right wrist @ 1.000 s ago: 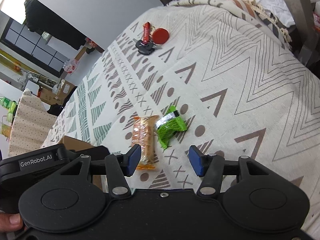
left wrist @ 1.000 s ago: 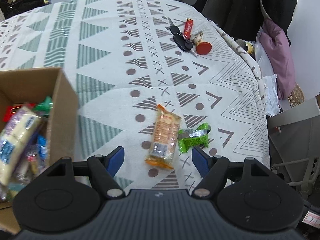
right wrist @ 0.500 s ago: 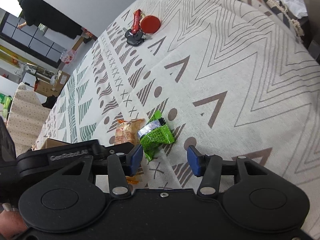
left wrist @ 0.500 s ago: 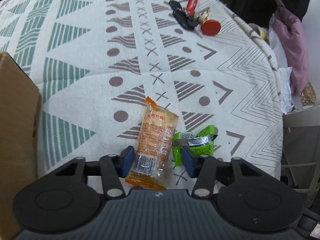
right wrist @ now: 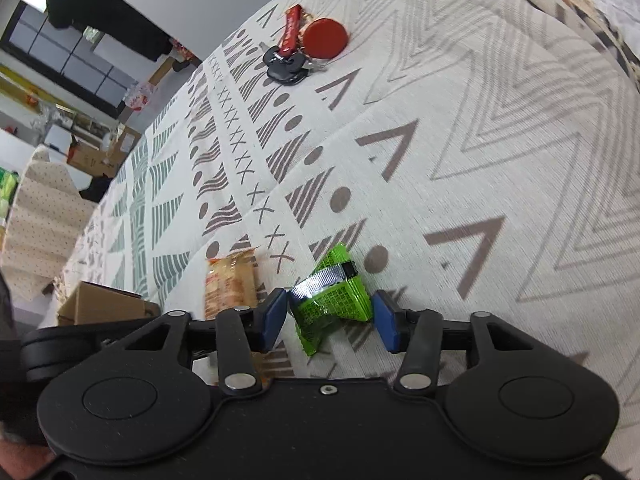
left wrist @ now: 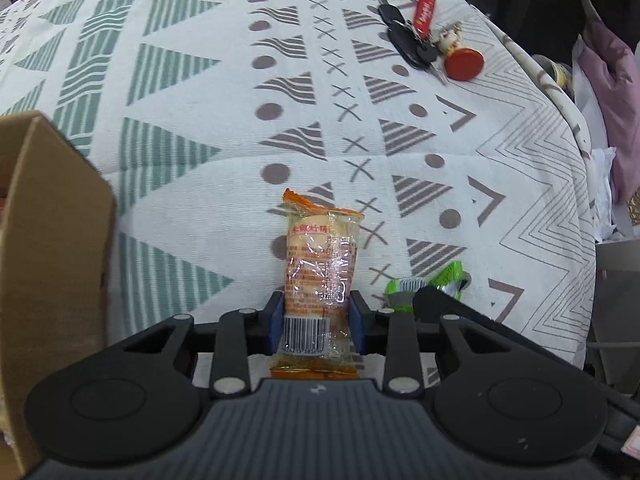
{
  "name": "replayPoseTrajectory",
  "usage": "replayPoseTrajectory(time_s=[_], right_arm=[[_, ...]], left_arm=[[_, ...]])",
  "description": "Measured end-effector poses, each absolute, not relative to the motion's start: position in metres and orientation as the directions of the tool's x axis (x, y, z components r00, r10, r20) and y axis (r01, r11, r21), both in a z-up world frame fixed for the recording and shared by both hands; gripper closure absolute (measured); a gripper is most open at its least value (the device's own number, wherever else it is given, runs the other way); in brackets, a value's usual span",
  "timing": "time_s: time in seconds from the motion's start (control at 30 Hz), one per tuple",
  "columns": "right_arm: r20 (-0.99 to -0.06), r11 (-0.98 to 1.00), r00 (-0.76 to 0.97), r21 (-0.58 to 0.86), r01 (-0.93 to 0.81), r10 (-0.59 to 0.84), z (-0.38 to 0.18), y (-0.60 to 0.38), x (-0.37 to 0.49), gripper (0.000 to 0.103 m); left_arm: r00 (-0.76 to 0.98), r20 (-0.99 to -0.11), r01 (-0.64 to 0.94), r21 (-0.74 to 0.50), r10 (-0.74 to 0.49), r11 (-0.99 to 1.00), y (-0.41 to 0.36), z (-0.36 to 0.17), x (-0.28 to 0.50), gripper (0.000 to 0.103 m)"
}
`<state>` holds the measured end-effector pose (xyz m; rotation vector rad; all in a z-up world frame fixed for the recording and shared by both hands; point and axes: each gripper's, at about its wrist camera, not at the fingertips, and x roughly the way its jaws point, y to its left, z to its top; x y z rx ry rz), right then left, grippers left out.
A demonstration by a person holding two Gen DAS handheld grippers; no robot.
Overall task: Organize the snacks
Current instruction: 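Grasp the orange biscuit pack with the left tool while the right tool grasps the green packet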
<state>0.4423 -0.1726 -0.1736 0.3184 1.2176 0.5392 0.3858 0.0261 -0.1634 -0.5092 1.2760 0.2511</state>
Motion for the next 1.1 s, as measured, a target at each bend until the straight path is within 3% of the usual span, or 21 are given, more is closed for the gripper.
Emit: replayPoseTrajectory(time_s=[0.1, 0.17, 1.1], right_arm=[[-0.797, 0.826, 0.232, 0.508, -0.242, 0.558, -0.167, -0.170, 0.440, 0.069], [-0.789, 0.822, 0.244, 0.510, -0.252, 0.564, -0.158, -0.172, 0.437, 0.080], [-0.780, 0.844, 0.327, 0.466, -0.265, 0.533, -0.086, -0.173, 0.348, 0.081]], left_arm=[[0.292, -0.952, -0.456, -0.225, -0.094, 0.861, 0.031, -0.157, 0.380, 0.071], [0.301, -0.949, -0.453, -0.226, -0.091, 0.862, 0.033, -0.151, 0.377, 0.071], [0.428, -0.896, -0.384, -0.299, -0.119, 0.873, 0.041, -0.066, 0.280, 0.071]])
